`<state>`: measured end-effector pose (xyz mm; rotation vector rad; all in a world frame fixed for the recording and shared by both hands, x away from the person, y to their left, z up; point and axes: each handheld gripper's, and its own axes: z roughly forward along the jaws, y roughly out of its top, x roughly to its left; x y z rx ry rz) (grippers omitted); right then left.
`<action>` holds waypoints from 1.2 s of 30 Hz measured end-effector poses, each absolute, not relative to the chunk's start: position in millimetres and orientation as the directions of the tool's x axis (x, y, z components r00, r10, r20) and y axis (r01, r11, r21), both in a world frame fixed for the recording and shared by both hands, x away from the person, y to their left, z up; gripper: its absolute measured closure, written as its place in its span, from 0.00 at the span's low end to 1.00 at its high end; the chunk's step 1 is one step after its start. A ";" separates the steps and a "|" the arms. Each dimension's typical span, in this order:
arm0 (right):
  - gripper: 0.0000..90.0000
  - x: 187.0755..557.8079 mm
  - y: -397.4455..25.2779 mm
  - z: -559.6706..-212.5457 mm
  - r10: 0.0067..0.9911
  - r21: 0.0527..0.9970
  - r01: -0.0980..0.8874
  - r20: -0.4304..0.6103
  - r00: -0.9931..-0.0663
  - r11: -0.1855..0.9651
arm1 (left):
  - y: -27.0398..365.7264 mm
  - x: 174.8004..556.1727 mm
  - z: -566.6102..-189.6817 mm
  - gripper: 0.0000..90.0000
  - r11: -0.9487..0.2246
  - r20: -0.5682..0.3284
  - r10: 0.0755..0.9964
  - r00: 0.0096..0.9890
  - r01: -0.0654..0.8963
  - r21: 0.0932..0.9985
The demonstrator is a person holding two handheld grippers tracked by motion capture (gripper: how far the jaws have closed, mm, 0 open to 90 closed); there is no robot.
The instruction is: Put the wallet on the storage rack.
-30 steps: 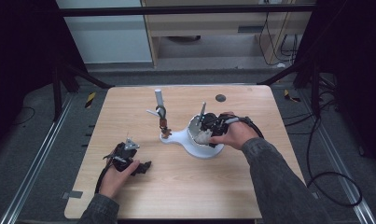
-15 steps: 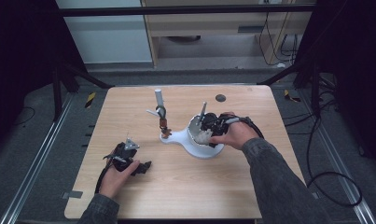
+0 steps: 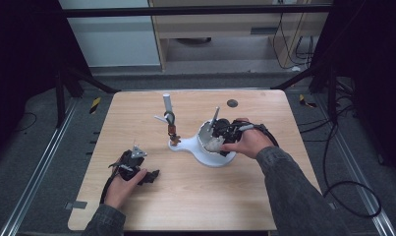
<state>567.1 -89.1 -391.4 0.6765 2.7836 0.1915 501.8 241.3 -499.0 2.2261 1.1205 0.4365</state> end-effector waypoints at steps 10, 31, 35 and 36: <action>0.17 560.3 -93.2 -379.4 0.486 0.245 0.433 -0.237 -0.841 0.868 | 241.1 501.8 -499.2 0.06 -0.461 0.022 0.808 0.588 0.610 0.644; 0.12 552.7 -111.1 -361.6 0.528 0.324 0.446 -0.240 -0.815 0.834 | 240.4 501.5 -500.9 0.03 -0.457 0.020 0.810 0.587 0.609 0.648; 0.11 550.7 -116.7 -356.8 0.548 0.353 0.455 -0.232 -0.804 0.817 | 240.1 501.2 -501.6 0.02 -0.456 0.022 0.810 0.586 0.607 0.651; 0.11 549.9 -118.6 -355.8 0.556 0.367 0.459 -0.224 -0.801 0.809 | 240.0 501.2 -501.8 0.01 -0.456 0.022 0.810 0.586 0.606 0.652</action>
